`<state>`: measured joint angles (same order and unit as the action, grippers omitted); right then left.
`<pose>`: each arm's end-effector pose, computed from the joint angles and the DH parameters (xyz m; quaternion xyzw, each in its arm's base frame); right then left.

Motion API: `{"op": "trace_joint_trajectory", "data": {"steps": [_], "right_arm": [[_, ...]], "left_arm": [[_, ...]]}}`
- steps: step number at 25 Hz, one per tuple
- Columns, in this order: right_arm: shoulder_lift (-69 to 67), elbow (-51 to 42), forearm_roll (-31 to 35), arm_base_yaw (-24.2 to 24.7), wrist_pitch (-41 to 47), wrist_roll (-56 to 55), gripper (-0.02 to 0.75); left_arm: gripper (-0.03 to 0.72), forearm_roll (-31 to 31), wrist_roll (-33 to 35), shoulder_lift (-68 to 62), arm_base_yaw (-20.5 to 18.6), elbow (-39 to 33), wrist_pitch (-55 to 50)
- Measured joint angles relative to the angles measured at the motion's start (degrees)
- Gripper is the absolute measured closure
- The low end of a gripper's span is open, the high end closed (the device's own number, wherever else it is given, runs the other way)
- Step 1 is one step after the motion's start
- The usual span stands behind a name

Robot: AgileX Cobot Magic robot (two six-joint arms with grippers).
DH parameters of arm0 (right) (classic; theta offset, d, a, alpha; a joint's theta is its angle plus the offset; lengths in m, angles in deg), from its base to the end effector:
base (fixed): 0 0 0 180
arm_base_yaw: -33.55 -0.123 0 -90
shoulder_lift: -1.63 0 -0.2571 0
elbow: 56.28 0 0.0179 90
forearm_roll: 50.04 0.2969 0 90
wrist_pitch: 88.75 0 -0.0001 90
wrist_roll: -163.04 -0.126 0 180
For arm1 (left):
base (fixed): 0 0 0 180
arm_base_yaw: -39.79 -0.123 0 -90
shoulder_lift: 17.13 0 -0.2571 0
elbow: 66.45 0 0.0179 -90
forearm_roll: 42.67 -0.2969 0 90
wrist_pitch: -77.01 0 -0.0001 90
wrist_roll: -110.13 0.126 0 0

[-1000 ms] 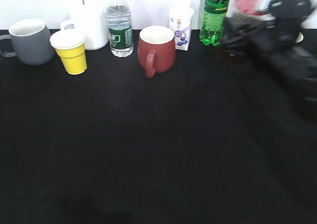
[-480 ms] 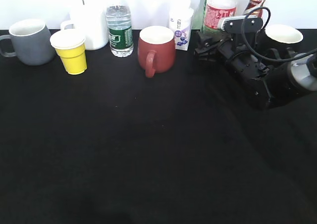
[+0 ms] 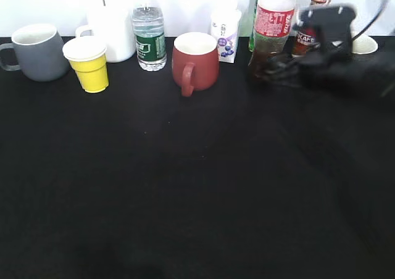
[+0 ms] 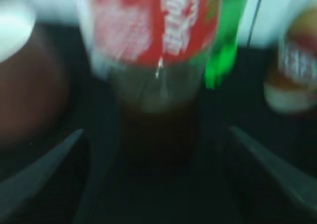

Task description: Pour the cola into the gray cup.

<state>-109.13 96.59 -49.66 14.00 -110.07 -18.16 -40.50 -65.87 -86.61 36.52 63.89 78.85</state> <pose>0.3923 0.1390 0.0987 -0.1324 0.8403 0.0953 0.5170 0.2894 0.0167 0.1770 -0.0110 0.8539 0.0237 0.5197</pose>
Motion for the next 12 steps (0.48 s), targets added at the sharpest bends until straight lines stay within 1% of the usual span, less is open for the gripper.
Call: {"op": "trace_joint_trajectory", "data": {"steps": [2, 3, 4, 5, 6, 8, 10, 12], "right_arm": [[8.1, 2.4, -0.4, -0.4, 30.8, 0.0, 0.147], [10.9, 3.6, -0.1, -0.4, 43.5, 0.0, 0.151], [13.7, 4.2, 0.1, -0.4, 53.2, 0.0, 0.155], [16.6, 4.3, 0.2, -0.4, 60.9, 0.0, 0.162], [19.8, 4.4, 0.0, -0.4, 66.6, 0.0, 0.164], [28.4, 4.4, 0.3, -0.4, 76.4, 0.0, 0.165], [39.7, 4.4, 0.5, -0.4, 81.3, 0.0, 0.166], [52.0, 4.4, 0.5, -0.4, 82.2, 0.0, 0.167]], "left_arm": [[0.381, 0.5, 0.0, 1.9, 0.0, 4.5, -20.0], [0.381, 1.9, 0.0, 2.4, 0.0, 7.2, -29.7], [0.381, 3.9, 0.0, 2.8, 0.0, 9.9, -39.7], [0.381, 5.5, 0.0, 3.7, 0.0, 12.6, -47.9], [0.381, 6.3, 0.4, 5.3, 0.0, 14.5, -56.1], [0.354, 5.7, 1.1, 12.0, 0.1, 16.1, -67.8], [0.300, 6.0, 1.2, 23.2, 2.0, 16.3, -71.3], [0.281, 5.8, 1.3, 33.9, 2.2, 16.3, -71.5]]}}
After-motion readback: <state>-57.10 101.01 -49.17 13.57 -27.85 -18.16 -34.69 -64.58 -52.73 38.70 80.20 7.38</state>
